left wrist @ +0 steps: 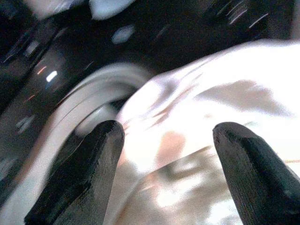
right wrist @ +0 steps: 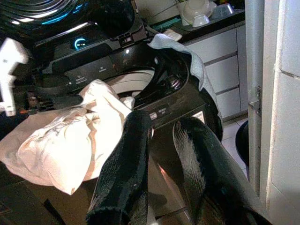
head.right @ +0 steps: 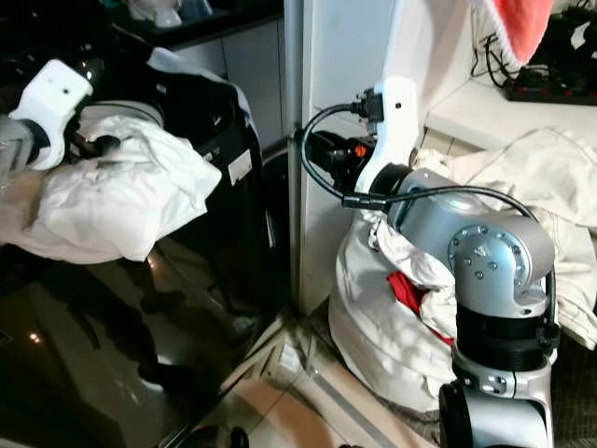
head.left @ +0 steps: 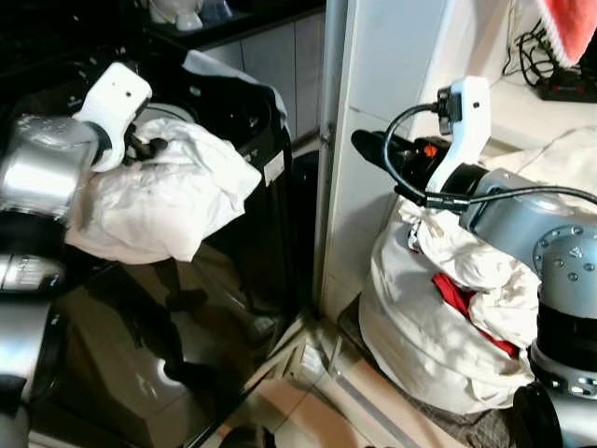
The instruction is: Clothes washing
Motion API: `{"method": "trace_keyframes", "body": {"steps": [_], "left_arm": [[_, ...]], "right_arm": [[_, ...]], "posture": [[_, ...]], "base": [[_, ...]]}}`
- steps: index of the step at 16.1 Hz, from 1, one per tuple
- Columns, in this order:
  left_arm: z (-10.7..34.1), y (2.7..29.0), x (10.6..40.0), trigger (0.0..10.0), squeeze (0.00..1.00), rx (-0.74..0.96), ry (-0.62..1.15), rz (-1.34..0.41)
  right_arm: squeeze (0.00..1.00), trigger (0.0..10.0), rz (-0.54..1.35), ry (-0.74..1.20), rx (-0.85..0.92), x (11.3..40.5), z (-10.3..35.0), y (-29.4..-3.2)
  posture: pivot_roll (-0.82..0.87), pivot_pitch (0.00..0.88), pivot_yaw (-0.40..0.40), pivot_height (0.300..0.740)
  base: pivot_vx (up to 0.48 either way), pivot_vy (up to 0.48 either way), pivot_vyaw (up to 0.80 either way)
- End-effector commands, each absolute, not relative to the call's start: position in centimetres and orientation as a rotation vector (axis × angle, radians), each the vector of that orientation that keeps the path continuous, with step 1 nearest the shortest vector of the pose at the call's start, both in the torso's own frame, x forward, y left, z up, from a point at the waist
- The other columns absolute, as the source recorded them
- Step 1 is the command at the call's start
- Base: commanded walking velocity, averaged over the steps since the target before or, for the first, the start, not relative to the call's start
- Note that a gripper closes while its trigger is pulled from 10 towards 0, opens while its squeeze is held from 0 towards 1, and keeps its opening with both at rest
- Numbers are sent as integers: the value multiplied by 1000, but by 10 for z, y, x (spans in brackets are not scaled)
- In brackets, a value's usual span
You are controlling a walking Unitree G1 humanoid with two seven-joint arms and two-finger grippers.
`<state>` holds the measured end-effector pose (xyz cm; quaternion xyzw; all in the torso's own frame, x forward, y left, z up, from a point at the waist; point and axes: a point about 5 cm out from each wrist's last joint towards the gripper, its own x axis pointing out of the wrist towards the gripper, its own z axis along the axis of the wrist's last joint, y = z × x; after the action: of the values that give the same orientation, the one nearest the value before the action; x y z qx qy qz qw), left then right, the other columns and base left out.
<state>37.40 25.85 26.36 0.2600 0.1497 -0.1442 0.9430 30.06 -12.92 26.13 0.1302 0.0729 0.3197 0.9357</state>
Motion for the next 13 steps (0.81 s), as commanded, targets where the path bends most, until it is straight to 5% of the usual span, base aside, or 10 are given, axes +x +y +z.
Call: {"method": "trace_keyframes", "body": {"steps": [1, 5, 9, 13], "left_arm": [[292, 260, 365, 10000, 0, 440, 141, -371], [295, 249, 346, 10000, 0, 413, -4, -609], [246, 223, 324, 10000, 0, 477, 216, -871], [216, 225, 328, 10000, 0, 577, 365, -818]], "right_arm": [[0, 10000, 653, 156, 255, 299, 261, -130], [0, 10000, 655, 158, 253, 299, 260, -129], [0, 10000, 667, 160, 226, 298, 258, -128], [0, 10000, 675, 162, 209, 296, 257, -127]], "posture": [[42, 0, 51, 740], [46, 0, 50, 740], [40, 0, 53, 740], [33, 0, 57, 740]], "base": [[0, 0, 0], [0, 0, 0], [0, 0, 0], [0, 0, 0]]}}
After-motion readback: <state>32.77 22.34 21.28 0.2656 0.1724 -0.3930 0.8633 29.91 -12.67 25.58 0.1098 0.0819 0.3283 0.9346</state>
